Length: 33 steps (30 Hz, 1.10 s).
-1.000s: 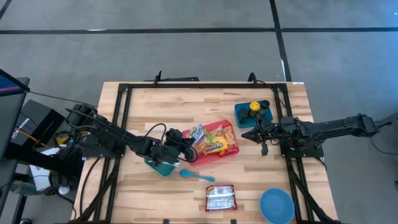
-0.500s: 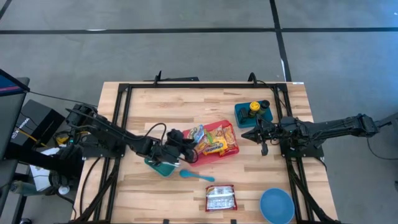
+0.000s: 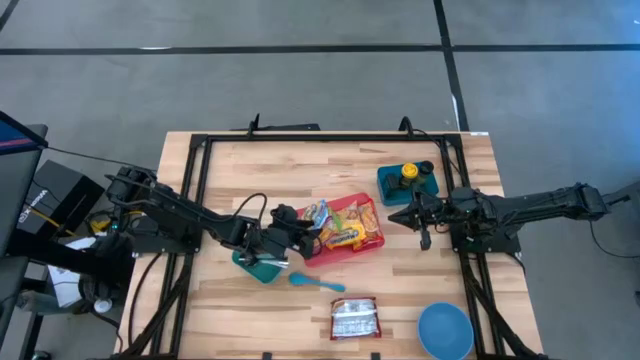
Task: Pick & Place Food Item
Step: Put the blue noodle pack into the red bin
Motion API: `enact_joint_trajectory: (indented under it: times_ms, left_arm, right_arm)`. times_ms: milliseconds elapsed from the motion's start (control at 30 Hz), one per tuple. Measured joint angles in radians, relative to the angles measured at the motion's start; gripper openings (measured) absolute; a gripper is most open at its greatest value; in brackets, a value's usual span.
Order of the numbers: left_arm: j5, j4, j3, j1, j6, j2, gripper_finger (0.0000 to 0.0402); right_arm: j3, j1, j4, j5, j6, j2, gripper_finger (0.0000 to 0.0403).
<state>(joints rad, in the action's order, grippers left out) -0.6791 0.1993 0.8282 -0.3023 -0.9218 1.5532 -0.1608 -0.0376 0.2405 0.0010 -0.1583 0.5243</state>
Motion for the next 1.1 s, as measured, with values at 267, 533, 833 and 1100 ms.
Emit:
enact_joint_trajectory:
  times_ms: [267,533,833,1100]
  left_arm:
    - [0.007,0.0,0.0,0.0,0.008,-0.036,0.0193]
    - [0.007,-0.024,0.0,-0.006,0.049,-0.106,0.0166]
    - [0.007,-0.282,0.0,-0.029,0.038,-0.187,0.0095]
    - [0.096,-0.482,0.0,-0.041,-0.131,-0.191,0.0023]
  right_arm:
    - [0.0,0.0,0.0,0.0,0.0,0.0,0.0001]
    - [0.0,0.0,0.0,0.0,0.0,0.0,0.0001]
    - [0.0,0.0,0.0,0.0,0.0,0.0,0.0001]
    - [0.0,0.0,0.0,0.0,0.0,0.0,0.0001]
